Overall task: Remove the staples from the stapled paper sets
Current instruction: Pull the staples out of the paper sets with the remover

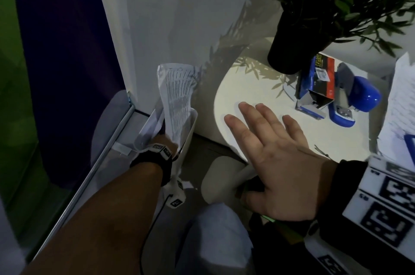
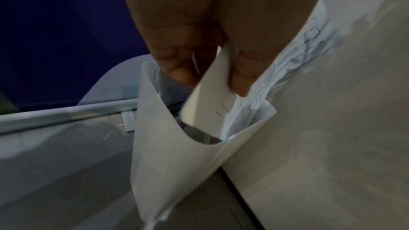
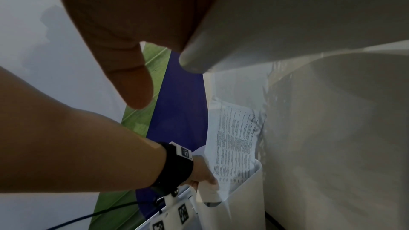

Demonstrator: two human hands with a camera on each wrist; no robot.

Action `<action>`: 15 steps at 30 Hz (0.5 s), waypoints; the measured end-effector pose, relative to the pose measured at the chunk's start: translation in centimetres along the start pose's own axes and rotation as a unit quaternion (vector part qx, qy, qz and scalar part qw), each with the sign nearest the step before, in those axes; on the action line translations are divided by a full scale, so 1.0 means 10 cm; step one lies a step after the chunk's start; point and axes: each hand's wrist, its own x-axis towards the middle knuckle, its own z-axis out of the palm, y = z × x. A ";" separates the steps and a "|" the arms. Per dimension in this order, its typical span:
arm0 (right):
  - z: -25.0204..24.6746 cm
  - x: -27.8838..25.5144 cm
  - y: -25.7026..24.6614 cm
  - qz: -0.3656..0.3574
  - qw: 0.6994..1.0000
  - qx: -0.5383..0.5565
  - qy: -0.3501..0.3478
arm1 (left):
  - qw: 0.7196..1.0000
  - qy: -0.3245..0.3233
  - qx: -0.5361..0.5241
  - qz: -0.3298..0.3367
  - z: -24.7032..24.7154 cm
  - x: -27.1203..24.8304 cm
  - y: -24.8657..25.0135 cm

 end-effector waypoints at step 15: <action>-0.02 -0.03 0.00 0.001 1.000 -0.005 -0.004 | 0.995 0.085 0.048 0.035 -0.45 0.15 0.23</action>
